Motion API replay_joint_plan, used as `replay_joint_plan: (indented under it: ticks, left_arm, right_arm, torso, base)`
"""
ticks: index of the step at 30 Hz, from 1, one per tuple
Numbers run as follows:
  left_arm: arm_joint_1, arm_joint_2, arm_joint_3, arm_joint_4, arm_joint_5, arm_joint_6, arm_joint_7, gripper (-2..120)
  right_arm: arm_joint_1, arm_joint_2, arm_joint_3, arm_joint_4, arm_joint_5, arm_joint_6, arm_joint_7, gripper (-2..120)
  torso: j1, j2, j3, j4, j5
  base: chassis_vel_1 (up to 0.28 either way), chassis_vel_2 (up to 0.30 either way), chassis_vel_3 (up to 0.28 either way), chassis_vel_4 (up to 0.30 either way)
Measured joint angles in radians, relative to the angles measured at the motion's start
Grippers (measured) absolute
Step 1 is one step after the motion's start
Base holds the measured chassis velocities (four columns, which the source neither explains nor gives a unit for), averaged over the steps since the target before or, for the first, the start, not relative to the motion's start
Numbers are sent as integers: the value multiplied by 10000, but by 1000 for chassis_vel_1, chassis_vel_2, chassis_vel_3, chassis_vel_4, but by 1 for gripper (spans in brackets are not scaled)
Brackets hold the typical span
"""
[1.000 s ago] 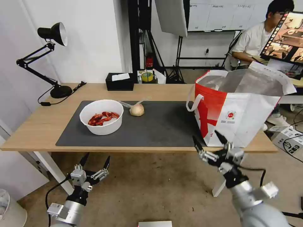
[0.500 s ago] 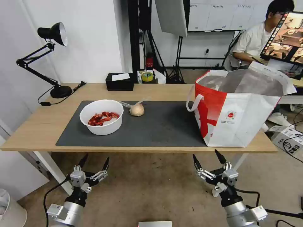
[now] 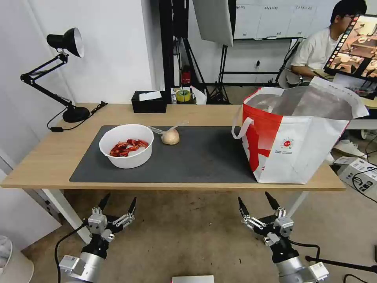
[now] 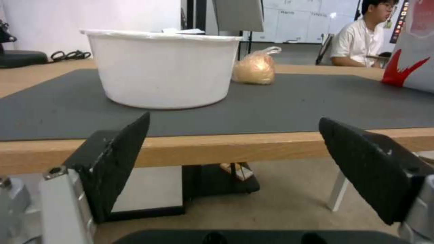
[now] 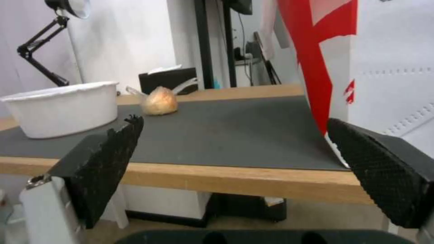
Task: Pick up the trash from the table and place it into the takeout bag.
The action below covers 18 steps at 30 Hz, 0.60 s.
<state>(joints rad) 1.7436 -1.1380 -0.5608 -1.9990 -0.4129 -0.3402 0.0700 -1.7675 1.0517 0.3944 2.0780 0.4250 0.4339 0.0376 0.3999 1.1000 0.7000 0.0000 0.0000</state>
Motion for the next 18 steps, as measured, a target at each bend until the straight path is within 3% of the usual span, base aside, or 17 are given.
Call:
replay_joint_plan:
  ticks: [5,9,12,17,18]
  left_arm:
    - [-102,-32,31,74,-37,-17,0,100]
    - [-200,-58,50,117,-75,-19,-1,100]
    - [-230,-64,54,120,-96,-21,-1,100]
    - [-235,-71,38,120,-102,-22,-3,100]
    - [-224,-75,7,125,-110,-23,-3,100]
  right_arm:
    - [267,-333,-254,468,87,-542,74,100]
    - [1199,-1106,-781,1002,481,-1394,276,100]
    - [2720,-2014,-1226,1181,1247,-2163,329,100]
    - [4081,-2664,-1650,963,1883,-2561,317,100]
    - [4914,-2924,-2033,680,2186,-2721,314,100]
  torso:
    - [0,0,0,-1,-1]
    - [1,0,0,0,-1]
    - [2,0,2,2,1]
    - [2,0,2,1,-2]
    - [2,-1,2,1,0]
  base:
    - [0,0,0,0]
    - [0,0,0,0]
    - [0,0,0,0]
    - [0,0,0,0]
    - [0,0,0,0]
